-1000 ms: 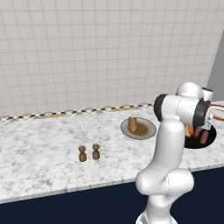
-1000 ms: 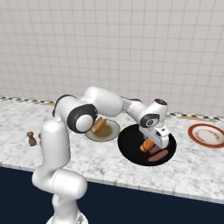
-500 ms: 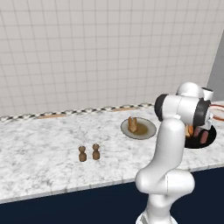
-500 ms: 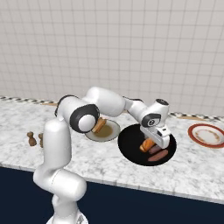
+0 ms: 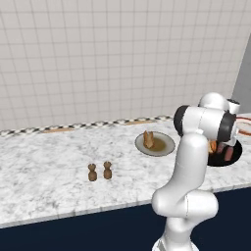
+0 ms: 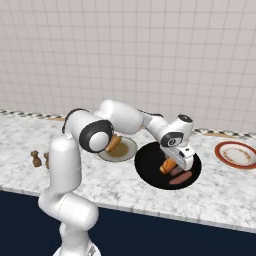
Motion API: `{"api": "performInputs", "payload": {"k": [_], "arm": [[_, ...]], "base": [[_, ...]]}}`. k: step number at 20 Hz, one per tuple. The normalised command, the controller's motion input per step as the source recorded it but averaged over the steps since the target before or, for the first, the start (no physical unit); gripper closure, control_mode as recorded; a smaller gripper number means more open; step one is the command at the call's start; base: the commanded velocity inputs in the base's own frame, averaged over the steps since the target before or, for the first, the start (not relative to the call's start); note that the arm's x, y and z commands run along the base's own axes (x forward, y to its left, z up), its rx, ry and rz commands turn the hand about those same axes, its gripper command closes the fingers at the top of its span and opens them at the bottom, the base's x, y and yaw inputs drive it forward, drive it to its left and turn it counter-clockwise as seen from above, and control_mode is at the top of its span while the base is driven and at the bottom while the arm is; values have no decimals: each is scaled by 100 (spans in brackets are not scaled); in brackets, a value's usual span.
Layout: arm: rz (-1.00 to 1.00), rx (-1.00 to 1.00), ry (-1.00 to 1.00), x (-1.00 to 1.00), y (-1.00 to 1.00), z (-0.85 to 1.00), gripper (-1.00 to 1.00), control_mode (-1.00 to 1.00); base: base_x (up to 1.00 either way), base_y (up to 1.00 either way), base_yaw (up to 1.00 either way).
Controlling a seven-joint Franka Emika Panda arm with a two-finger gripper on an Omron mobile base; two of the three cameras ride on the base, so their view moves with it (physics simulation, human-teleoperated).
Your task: Place one bun and one sausage from the bowl on each plate.
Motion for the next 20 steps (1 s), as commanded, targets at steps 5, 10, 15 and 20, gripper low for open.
{"api": "performInputs", "payload": {"k": [5, 10, 15, 20], "arm": [[0, 0, 1, 1, 0, 0, 100, -100], [0, 0, -1, -9, 0, 1, 100, -100], [0, 0, -21, -93, 3, 49, 100, -100], [0, -1, -29, -96, 53, 87, 100, -100]], "base": [[0, 0, 0], [0, 0, 0], [0, 0, 0], [0, 0, 0]]}}
